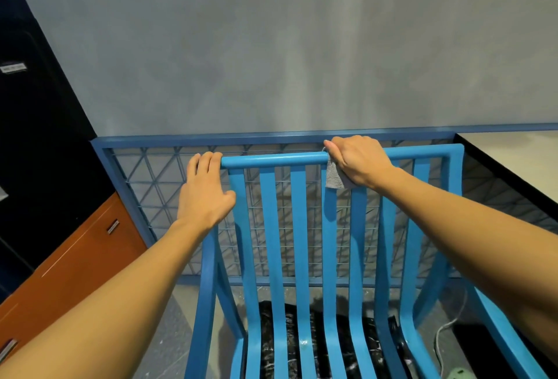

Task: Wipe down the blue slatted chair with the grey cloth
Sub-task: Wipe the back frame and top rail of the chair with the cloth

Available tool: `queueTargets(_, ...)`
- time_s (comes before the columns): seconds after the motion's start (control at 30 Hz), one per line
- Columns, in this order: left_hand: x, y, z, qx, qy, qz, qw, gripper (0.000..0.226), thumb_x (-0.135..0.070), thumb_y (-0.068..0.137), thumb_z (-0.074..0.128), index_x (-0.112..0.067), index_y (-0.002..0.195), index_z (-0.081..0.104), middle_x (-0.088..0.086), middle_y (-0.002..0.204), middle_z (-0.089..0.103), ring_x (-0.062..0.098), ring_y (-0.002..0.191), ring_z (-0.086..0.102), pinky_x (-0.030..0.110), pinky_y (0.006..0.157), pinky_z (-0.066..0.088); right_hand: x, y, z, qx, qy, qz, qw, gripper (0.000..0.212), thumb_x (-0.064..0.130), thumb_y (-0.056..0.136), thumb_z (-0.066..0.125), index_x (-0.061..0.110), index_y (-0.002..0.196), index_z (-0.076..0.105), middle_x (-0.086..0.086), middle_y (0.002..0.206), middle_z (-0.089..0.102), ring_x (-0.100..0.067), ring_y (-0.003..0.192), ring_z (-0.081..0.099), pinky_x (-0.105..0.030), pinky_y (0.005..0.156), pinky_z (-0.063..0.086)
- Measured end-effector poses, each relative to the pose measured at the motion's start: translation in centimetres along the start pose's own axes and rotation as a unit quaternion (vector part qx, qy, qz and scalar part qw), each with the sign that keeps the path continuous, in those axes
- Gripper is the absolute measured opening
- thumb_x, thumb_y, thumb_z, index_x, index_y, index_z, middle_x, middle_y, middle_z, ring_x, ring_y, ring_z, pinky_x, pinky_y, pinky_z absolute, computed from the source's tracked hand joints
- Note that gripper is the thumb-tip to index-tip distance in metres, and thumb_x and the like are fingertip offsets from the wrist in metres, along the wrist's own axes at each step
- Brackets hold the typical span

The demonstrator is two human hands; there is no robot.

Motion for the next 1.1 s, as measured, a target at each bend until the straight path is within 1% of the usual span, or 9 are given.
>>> queueTargets(0.33, -0.4, -0.1, 0.1, -0.003, -0.006, -0.014, 1.000, 0.076, -0.014, 0.079, 0.062, -0.010, 0.147, 0.030, 0.004, 0.152, 0.032, 0.025, 0.145, 0.015, 0.039, 0.091, 0.048, -2.2, -0.9, -0.2, -0.024, -0.011, 0.018, 0.999, 0.046, 0.043, 0.104, 0.018, 0.018, 0.081, 0.050, -0.003, 0.066, 0.054, -0.025, 0.061, 0.051, -0.038, 0.060, 0.044)
queueTargets(0.5, -1.1, 0.1, 0.2, -0.014, -0.025, -0.049, 0.998, 0.072, -0.018, 0.079, 0.063, -0.010, 0.144, 0.033, 0.004, 0.150, 0.033, 0.025, 0.144, 0.015, 0.041, 0.098, 0.045, 0.1, -0.3, -0.2, 0.010, -0.101, 0.034, 0.994, 0.024, 0.020, 0.101, 0.029, 0.012, 0.080, 0.038, -0.008, 0.072, 0.057, -0.029, 0.060, 0.048, -0.036, 0.053, 0.038)
queueTargets(0.6, -1.3, 0.1, 0.1, -0.007, -0.025, -0.048, 0.998, 0.071, -0.019, 0.080, 0.062, -0.011, 0.145, 0.033, 0.003, 0.150, 0.033, 0.024, 0.145, 0.014, 0.041, 0.097, 0.046, 1.5, 0.4, -0.5, 0.023, -0.082, 0.057, 0.995, 0.034, 0.026, 0.104, 0.028, 0.012, 0.077, 0.043, -0.010, 0.072, 0.055, -0.032, 0.063, 0.051, -0.037, 0.058, 0.045)
queueTargets(0.7, -1.4, 0.1, -0.2, -0.009, -0.028, -0.051, 0.998, 0.070, -0.019, 0.081, 0.061, -0.012, 0.144, 0.033, 0.002, 0.149, 0.034, 0.023, 0.144, 0.015, 0.038, 0.089, 0.049, 5.0, 1.5, -0.6, 0.017, -0.058, 0.036, 0.998, 0.035, 0.029, 0.105, 0.031, 0.011, 0.086, 0.055, -0.014, 0.081, 0.060, -0.035, 0.076, 0.059, -0.039, 0.067, 0.050)
queueTargets(0.77, -1.5, 0.0, -0.3, -0.009, -0.022, -0.056, 0.998, 0.068, -0.020, 0.081, 0.060, -0.012, 0.144, 0.034, 0.001, 0.149, 0.034, 0.023, 0.144, 0.015, 0.038, 0.086, 0.050, 7.5, 2.3, -0.4, 0.019, -0.026, 0.042, 0.999, 0.045, 0.036, 0.106, 0.025, 0.013, 0.080, 0.054, -0.013, 0.084, 0.062, -0.035, 0.080, 0.061, -0.037, 0.066, 0.044)
queueTargets(0.8, -1.5, 0.0, -0.2, -0.008, -0.017, -0.059, 0.998, 0.068, -0.020, 0.081, 0.060, -0.012, 0.143, 0.033, 0.001, 0.149, 0.034, 0.023, 0.145, 0.015, 0.038, 0.084, 0.050, 8.9, 2.9, -0.2, 0.023, -0.020, 0.037, 0.999, 0.044, 0.035, 0.105, 0.024, 0.014, 0.080, 0.053, -0.011, 0.082, 0.060, -0.034, 0.079, 0.061, -0.037, 0.065, 0.043)
queueTargets(0.9, -1.2, 0.0, 0.0, -0.005, -0.014, -0.066, 0.998, 0.067, -0.019, 0.079, 0.057, -0.013, 0.142, 0.034, 0.000, 0.150, 0.033, 0.023, 0.145, 0.014, 0.042, 0.082, 0.050, 13.9, 4.4, 0.5, 0.034, -0.068, -0.041, 0.996, 0.015, 0.018, 0.096, 0.039, 0.014, 0.104, 0.051, -0.004, 0.075, 0.047, -0.031, 0.069, 0.048, -0.038, 0.058, 0.039)
queueTargets(1.03, -0.6, 0.0, 0.2, -0.003, -0.024, -0.047, 0.999, 0.067, -0.018, 0.080, 0.059, -0.013, 0.142, 0.034, 0.000, 0.150, 0.033, 0.023, 0.146, 0.013, 0.037, 0.076, 0.048, 18.8, 5.5, 1.7, 0.014, -0.043, -0.075, 0.996, 0.021, 0.025, 0.097, 0.040, 0.019, 0.111, 0.054, -0.003, 0.087, 0.063, -0.030, 0.079, 0.060, -0.038, 0.058, 0.034)
queueTargets(1.1, -0.5, 0.0, 0.0, 0.003, -0.023, -0.032, 0.999, 0.069, -0.017, 0.080, 0.059, -0.013, 0.143, 0.033, 0.001, 0.150, 0.033, 0.024, 0.146, 0.013, 0.037, 0.079, 0.048, 19.0, 5.7, 2.2, -0.022, -0.030, -0.082, 0.996, 0.028, 0.031, 0.102, 0.036, 0.017, 0.114, 0.057, -0.004, 0.094, 0.065, -0.029, 0.084, 0.062, -0.038, 0.061, 0.035)
Point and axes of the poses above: each hand's wrist, its own y-axis towards the middle knuckle, its own z-axis out of the palm, x = y × z, the point moved 6 cm from there along y, towards the middle knuckle
